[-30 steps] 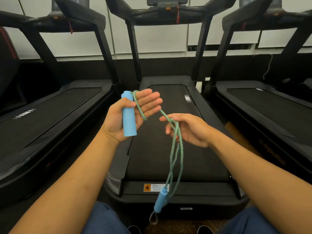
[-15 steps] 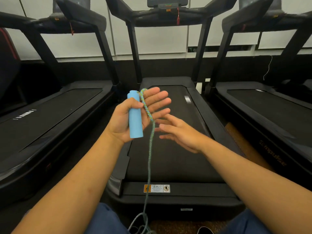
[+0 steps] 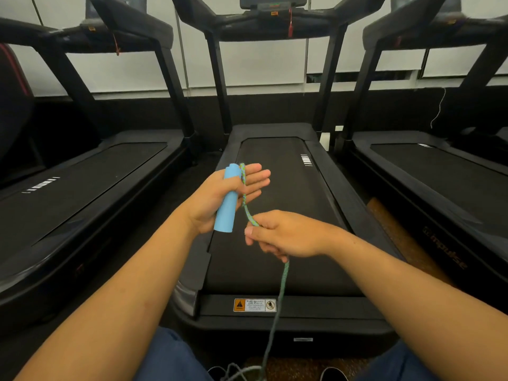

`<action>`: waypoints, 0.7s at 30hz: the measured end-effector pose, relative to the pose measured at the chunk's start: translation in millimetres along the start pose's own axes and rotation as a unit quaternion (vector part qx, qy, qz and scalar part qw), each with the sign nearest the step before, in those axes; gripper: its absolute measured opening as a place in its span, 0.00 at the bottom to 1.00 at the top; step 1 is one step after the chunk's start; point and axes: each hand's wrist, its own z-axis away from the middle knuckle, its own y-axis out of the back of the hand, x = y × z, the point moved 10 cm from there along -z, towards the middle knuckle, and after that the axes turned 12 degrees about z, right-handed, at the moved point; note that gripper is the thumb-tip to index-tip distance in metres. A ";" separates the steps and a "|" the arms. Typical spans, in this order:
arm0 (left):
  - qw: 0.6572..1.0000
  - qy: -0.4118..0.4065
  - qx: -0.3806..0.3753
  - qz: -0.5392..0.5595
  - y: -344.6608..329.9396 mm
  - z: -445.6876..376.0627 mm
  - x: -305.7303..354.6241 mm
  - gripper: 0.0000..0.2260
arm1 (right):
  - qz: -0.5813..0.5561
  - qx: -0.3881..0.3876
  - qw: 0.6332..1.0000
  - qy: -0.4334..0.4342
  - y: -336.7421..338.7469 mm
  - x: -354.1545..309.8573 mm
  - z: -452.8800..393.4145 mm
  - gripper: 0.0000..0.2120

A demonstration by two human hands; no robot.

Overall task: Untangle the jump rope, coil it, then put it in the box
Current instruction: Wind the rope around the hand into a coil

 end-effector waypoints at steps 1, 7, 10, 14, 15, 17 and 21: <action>0.999 0.006 0.006 -0.036 2.9 -0.1 -4.0 0.28 | 0.014 0.011 1.000 0.007 6.2 -4.1 2.6 0.14; 0.983 0.080 -0.002 -0.163 -3.8 7.0 -25.0 0.16 | -0.028 0.120 0.992 -0.002 57.3 -2.1 17.1 0.12; 0.982 0.104 -0.036 -0.154 -16.8 8.9 -36.1 0.18 | -0.026 0.182 0.983 0.007 77.7 4.7 21.5 0.12; 0.974 0.137 -0.123 -0.130 -41.2 9.1 -50.4 0.27 | -0.029 0.229 0.973 0.007 95.8 20.8 24.5 0.13; 0.976 0.138 -0.130 -0.110 -44.3 9.7 -49.6 0.28 | -0.042 0.237 0.971 0.001 99.6 26.9 25.5 0.13; 0.980 0.138 -0.136 -0.054 -49.1 11.3 -46.7 0.30 | -0.079 0.250 0.965 -0.007 105.2 38.1 27.1 0.13; 0.978 0.139 -0.151 0.030 -61.8 14.6 -42.0 0.29 | -0.124 0.261 0.957 -0.003 106.3 48.7 25.5 0.11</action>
